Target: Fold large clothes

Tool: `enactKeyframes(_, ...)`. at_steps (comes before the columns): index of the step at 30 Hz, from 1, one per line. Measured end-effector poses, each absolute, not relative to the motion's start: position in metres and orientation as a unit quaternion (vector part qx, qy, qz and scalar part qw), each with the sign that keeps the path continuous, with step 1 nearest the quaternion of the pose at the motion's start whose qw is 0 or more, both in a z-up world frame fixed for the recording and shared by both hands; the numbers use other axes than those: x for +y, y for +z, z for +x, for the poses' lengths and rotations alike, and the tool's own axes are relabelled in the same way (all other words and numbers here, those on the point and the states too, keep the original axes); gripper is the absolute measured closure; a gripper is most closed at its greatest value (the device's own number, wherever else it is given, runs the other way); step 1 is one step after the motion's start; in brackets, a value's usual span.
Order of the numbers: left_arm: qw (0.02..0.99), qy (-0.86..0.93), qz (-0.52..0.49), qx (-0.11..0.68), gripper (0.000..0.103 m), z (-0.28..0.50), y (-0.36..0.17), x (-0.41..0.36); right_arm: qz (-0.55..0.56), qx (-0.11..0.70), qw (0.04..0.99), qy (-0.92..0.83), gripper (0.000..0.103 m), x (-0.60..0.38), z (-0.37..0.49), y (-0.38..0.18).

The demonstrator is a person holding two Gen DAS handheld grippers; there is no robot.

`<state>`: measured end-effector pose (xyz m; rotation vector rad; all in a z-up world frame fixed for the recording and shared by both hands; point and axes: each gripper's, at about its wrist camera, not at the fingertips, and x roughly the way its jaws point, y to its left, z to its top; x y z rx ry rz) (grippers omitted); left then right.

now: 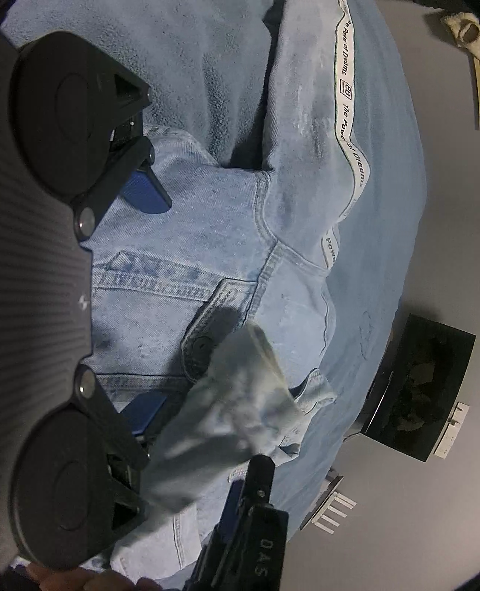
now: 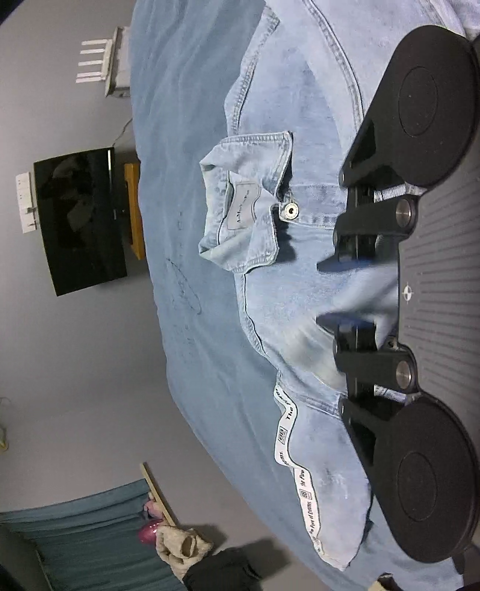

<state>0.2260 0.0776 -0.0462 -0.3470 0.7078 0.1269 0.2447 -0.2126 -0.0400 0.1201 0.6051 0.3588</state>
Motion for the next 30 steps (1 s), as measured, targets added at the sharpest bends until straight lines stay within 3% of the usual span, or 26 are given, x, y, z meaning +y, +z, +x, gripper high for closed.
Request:
enactKeyframes(4, 0.923, 0.060, -0.162, 0.344, 0.000, 0.226, -0.046, 0.074, 0.059, 0.306, 0.937, 0.156, 0.060, -0.210, 0.231, -0.042)
enactKeyframes(8, 0.923, 0.048, -0.179, 0.337, 0.000, 0.223, -0.043, 0.075, 0.124, 0.321, 0.930, 0.126, 0.043, -0.246, 0.216, -0.038)
enactKeyframes(13, 0.900, 0.004, -0.226, 0.372, 0.000, 0.228, -0.057, 0.077, 0.157, 0.357, 0.919, 0.060, 0.042, -0.311, 0.185, -0.049)
enactKeyframes(19, 0.899, 0.009, -0.203, 0.387, 0.002, 0.232, -0.066, 0.072, 0.076, 0.357, 0.930, -0.043, 0.040, -0.322, 0.171, -0.077)
enactKeyframes(21, 0.909, 0.007, -0.165, 0.383, 0.011, 0.233, -0.066, 0.065, 0.071, 0.355, 0.931, -0.054, 0.037, -0.320, 0.173, -0.085)
enactKeyframes(25, 0.913, -0.046, -0.105, 0.391, 0.065, 0.241, -0.064, 0.051, 0.089, 0.354, 0.929, -0.058, 0.036, -0.325, 0.179, -0.093)
enactKeyframes(28, 0.924, -0.058, -0.047, 0.376, 0.080, 0.240, -0.054, 0.042, 0.081, 0.349, 0.932, -0.058, 0.034, -0.327, 0.181, -0.094)
enactKeyframes(30, 0.930, -0.061, -0.024, 0.363, 0.083, 0.240, -0.049, 0.039, 0.076, 0.345, 0.934, -0.058, 0.032, -0.327, 0.182, -0.093)
